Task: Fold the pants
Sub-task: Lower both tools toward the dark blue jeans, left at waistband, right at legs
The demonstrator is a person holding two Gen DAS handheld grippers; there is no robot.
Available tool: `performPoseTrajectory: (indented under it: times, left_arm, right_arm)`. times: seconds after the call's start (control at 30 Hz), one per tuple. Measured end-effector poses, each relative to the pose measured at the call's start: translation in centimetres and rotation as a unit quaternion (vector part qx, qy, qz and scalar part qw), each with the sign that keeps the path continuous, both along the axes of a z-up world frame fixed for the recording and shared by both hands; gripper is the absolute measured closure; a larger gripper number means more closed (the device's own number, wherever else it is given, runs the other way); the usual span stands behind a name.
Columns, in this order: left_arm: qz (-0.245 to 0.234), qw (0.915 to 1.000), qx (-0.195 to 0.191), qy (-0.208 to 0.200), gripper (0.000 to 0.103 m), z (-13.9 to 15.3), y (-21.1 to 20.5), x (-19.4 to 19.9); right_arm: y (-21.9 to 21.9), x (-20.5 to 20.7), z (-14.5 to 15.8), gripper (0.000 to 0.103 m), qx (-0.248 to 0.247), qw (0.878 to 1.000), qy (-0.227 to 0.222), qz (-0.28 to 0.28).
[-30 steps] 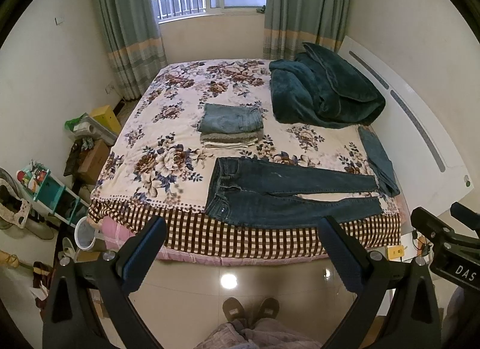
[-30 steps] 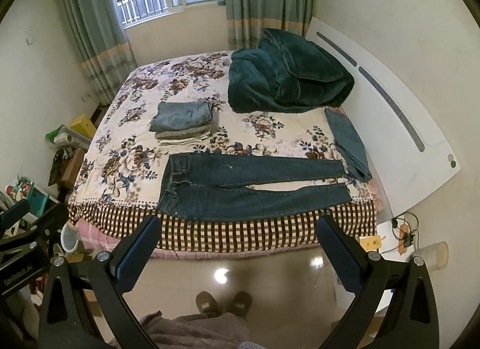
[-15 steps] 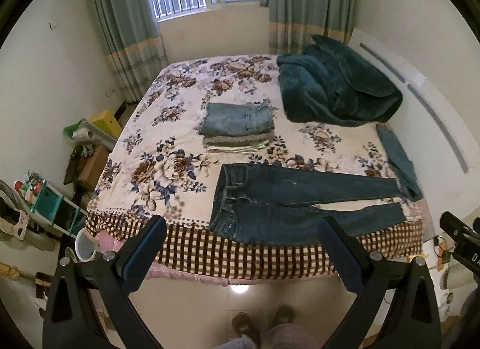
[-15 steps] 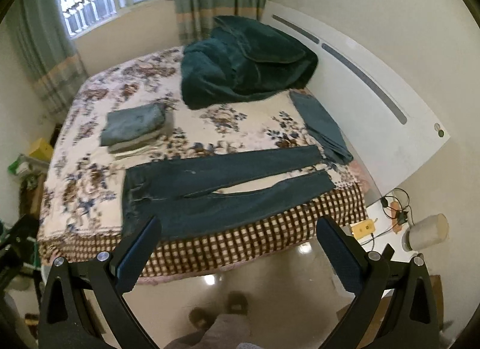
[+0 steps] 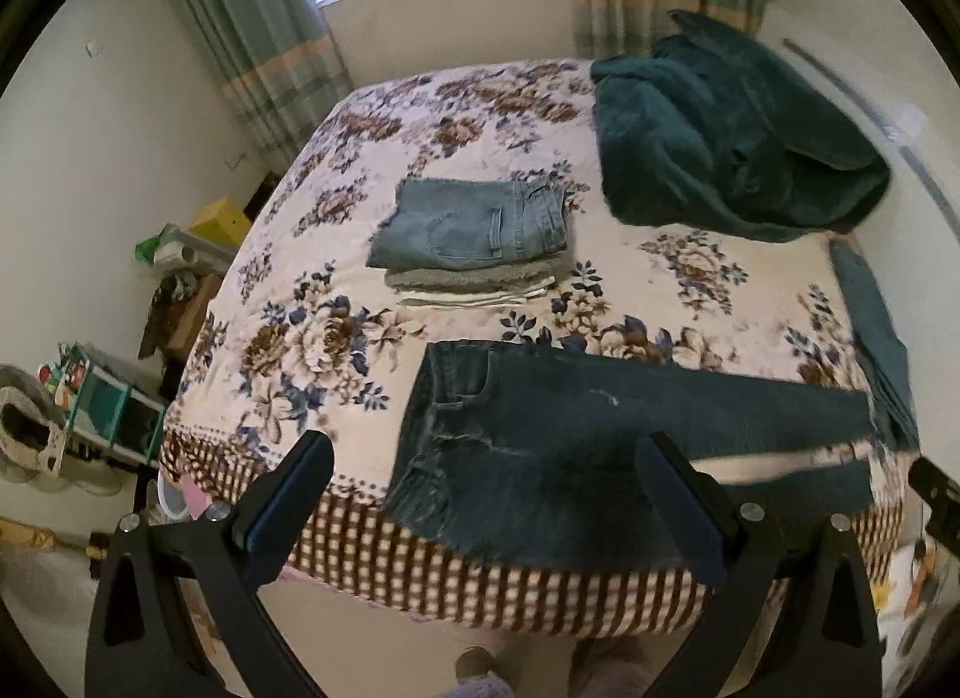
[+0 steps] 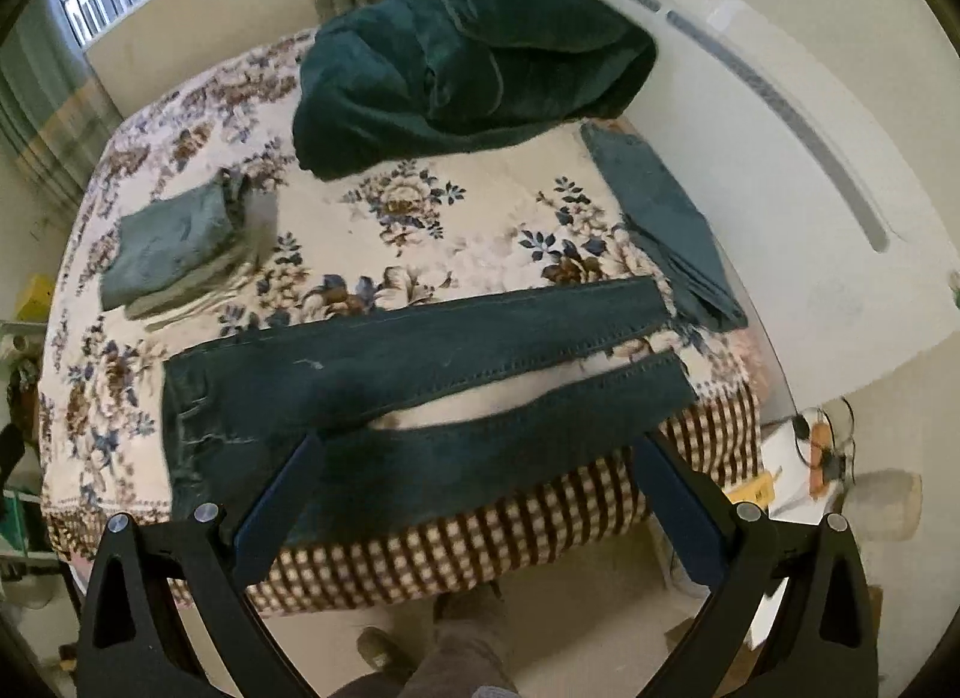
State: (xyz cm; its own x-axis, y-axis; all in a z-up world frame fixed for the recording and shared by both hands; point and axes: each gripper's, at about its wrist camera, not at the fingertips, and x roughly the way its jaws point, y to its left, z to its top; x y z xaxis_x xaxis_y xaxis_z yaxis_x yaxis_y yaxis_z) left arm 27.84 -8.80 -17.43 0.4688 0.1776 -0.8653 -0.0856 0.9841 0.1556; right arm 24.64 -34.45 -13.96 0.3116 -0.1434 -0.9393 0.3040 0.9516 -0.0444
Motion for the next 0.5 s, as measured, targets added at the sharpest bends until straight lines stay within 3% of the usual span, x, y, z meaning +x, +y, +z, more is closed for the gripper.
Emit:
performPoseTrajectory:
  times: [0.1,0.3,0.43,0.5]
  left_arm:
    - [0.026,0.9994,-0.004,0.021,0.000,-2.8,-1.6,3.7]
    - [0.079,0.9938,-0.012,0.077,0.000,-11.5,-4.3,10.8]
    - [0.115,0.9837,-0.023,0.136,0.000,-18.5,-5.4,15.0]
    - [0.138,0.9735,-0.039,0.178,0.000,-22.9,-5.5,17.1]
  right_arm:
    - [-2.0,5.8,-4.5,0.000,0.003,1.000,0.024,0.004]
    - [-5.9,13.9,-14.0,0.000,-0.001,0.998,0.067,-0.005]
    - [-9.6,17.4,-21.3,0.000,0.000,0.994,0.101,-0.047]
    - [-12.3,19.3,-26.3,0.000,0.019,0.988,0.127,-0.082]
